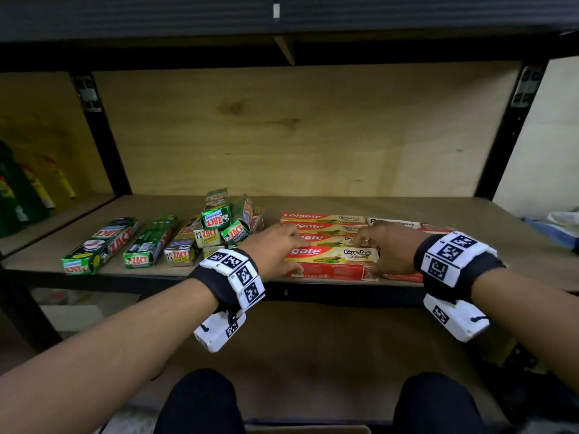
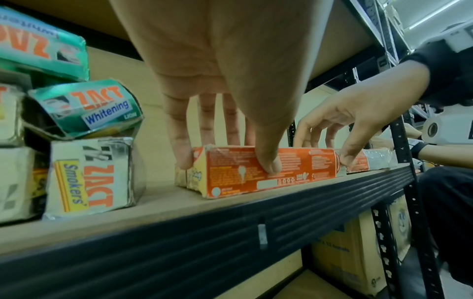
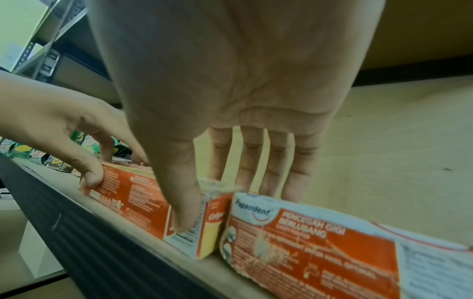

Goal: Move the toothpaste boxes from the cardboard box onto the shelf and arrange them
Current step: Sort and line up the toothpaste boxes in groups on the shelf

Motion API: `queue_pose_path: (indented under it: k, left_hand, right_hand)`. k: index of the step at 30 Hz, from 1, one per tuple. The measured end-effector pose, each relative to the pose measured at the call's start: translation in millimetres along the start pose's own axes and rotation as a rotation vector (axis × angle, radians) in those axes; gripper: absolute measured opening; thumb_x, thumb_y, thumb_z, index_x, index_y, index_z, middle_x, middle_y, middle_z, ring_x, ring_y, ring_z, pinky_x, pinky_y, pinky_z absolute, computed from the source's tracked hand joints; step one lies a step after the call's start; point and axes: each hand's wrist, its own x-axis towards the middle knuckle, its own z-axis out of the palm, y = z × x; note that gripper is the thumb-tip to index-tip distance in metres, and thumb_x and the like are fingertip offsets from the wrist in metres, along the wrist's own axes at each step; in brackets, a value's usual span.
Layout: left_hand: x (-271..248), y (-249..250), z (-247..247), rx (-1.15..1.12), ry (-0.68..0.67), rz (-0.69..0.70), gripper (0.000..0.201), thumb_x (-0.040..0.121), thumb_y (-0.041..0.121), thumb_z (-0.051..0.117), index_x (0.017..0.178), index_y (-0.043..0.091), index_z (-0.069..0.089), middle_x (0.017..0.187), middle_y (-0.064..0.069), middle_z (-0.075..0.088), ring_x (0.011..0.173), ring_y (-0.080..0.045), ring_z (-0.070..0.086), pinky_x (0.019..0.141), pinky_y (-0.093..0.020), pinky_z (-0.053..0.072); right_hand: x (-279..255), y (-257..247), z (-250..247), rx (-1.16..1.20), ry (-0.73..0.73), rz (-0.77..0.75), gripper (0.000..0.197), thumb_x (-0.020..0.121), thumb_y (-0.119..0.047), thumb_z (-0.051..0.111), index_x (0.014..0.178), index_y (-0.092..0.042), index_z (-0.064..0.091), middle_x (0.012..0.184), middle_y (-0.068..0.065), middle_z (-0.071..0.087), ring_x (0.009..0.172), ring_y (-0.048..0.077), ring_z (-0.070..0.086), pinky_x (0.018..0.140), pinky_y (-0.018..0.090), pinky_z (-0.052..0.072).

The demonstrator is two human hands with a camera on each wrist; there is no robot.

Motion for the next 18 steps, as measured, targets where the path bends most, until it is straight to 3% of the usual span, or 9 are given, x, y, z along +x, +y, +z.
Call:
queue_pose_path:
  k: [3, 6, 9, 13, 18]
  left_hand:
    - [1.9, -2.5, 1.4, -0.053, 0.015, -0.005, 0.059, 0.086, 0.054, 0.063, 0.141, 0.037, 0.049, 0.132, 0.007, 0.045, 0.123, -0.013, 0.042, 0.098, -0.031, 0.041]
    - [3.7, -6.9, 2.0, -0.106, 0.001, -0.006, 0.057, 0.084, 0.056, 0.065, 0.137, 0.038, 0.054, 0.134, 0.010, 0.047, 0.123, -0.010, 0.046, 0.098, -0.029, 0.043]
    - [4.3, -10.3, 2.8, -0.129, -0.007, 0.003, 0.053, 0.084, 0.056, 0.066, 0.133, 0.038, 0.058, 0.133, 0.011, 0.052, 0.120, -0.010, 0.050, 0.098, -0.033, 0.046]
    - [6.1, -13.4, 1.8, -0.126, 0.001, 0.019, 0.052, 0.082, 0.058, 0.066, 0.129, 0.036, 0.062, 0.128, 0.009, 0.060, 0.115, -0.011, 0.055, 0.095, -0.036, 0.050]
    - [9.6, -13.4, -0.8, -0.142, -0.020, 0.012, 0.053, 0.079, 0.059, 0.069, 0.126, 0.034, 0.064, 0.127, 0.009, 0.062, 0.114, -0.011, 0.057, 0.096, -0.035, 0.050]
  right_hand:
    - [7.2, 1.7, -8.4, 0.032, -0.049, 0.005, 0.061, 0.072, -0.055, 0.079, 0.125, -0.042, 0.052, 0.130, -0.006, 0.052, 0.106, 0.016, 0.056, 0.093, 0.037, 0.051]
    - [21.8, -1.6, -23.6, 0.071, -0.079, 0.006, 0.052, 0.077, -0.070, 0.065, 0.119, -0.040, 0.059, 0.134, -0.007, 0.052, 0.114, 0.016, 0.053, 0.093, 0.032, 0.043]
    - [48.5, -10.8, -35.4, 0.056, -0.111, 0.016, 0.050, 0.084, -0.068, 0.059, 0.120, -0.033, 0.062, 0.132, -0.007, 0.056, 0.114, 0.016, 0.052, 0.092, 0.031, 0.042]
    - [86.5, -24.6, -39.7, 0.029, -0.074, 0.036, 0.046, 0.088, -0.053, 0.065, 0.128, -0.031, 0.060, 0.137, -0.005, 0.054, 0.121, 0.022, 0.053, 0.097, 0.033, 0.043]
    - [108.3, -33.4, -39.1, 0.012, -0.114, 0.007, 0.049, 0.088, -0.037, 0.071, 0.134, -0.029, 0.058, 0.142, -0.002, 0.051, 0.123, 0.021, 0.051, 0.086, 0.026, 0.039]
